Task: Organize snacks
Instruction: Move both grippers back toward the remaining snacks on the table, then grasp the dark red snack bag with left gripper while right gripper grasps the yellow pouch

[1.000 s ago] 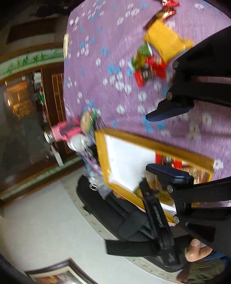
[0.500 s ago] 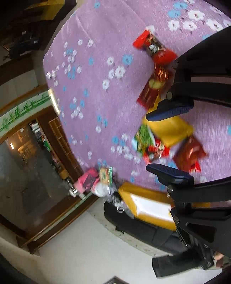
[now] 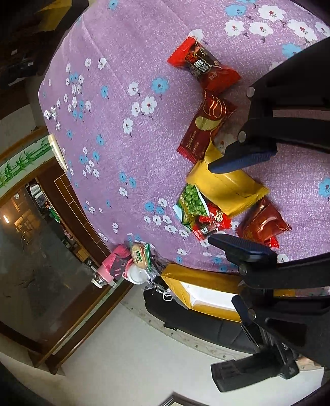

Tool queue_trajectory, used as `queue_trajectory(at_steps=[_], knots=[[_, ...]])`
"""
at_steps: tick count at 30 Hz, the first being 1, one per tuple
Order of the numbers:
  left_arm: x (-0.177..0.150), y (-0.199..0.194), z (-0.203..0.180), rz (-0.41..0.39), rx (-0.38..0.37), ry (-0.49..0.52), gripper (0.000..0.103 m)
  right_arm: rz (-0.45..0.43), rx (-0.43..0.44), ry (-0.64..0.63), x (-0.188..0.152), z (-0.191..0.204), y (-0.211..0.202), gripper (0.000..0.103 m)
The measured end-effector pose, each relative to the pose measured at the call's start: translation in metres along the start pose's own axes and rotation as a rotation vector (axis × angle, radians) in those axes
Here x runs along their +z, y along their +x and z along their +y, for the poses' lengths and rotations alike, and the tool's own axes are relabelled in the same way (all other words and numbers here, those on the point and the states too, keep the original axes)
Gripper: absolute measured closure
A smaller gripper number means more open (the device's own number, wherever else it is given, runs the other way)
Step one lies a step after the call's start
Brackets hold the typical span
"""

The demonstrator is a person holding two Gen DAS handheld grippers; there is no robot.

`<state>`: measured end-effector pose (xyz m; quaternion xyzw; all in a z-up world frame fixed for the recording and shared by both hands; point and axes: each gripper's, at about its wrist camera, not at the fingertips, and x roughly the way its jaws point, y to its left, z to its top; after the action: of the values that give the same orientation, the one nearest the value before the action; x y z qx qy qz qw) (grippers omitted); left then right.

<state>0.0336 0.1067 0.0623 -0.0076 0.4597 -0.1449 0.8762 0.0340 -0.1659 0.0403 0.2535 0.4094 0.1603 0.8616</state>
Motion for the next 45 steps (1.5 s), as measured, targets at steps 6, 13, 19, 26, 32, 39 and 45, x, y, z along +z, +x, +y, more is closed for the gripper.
queue_trajectory(at_steps=[6, 13, 19, 26, 32, 39, 45], knots=[[-0.009, 0.012, -0.010, 0.049, 0.023, 0.120, 0.040, 0.005, -0.001, 0.012, -0.001, -0.003, 0.002, 0.055], [-0.028, 0.032, -0.036, 0.093, 0.109, 0.280, 0.053, 0.001, 0.004, 0.007, -0.001, -0.002, 0.000, 0.055], [-0.024, 0.029, -0.032, 0.063, 0.130, 0.216, 0.080, -0.004, 0.014, 0.009, -0.002, -0.001, -0.001, 0.055], [-0.014, 0.006, -0.023, -0.004, 0.097, 0.152, 0.081, 0.001, 0.023, -0.013, -0.004, 0.004, 0.001, 0.055], [0.003, -0.037, 0.017, -0.105, 0.080, 0.040, 0.081, 0.013, 0.004, 0.018, -0.003, -0.003, 0.004, 0.055], [0.005, -0.030, 0.089, -0.085, 0.242, -0.127, 0.081, 0.032, -0.023, 0.035, -0.003, -0.008, 0.010, 0.055], [-0.001, -0.011, 0.109, -0.046, 0.288, -0.191, 0.076, 0.038, -0.039, 0.044, -0.004, -0.011, 0.013, 0.055]])
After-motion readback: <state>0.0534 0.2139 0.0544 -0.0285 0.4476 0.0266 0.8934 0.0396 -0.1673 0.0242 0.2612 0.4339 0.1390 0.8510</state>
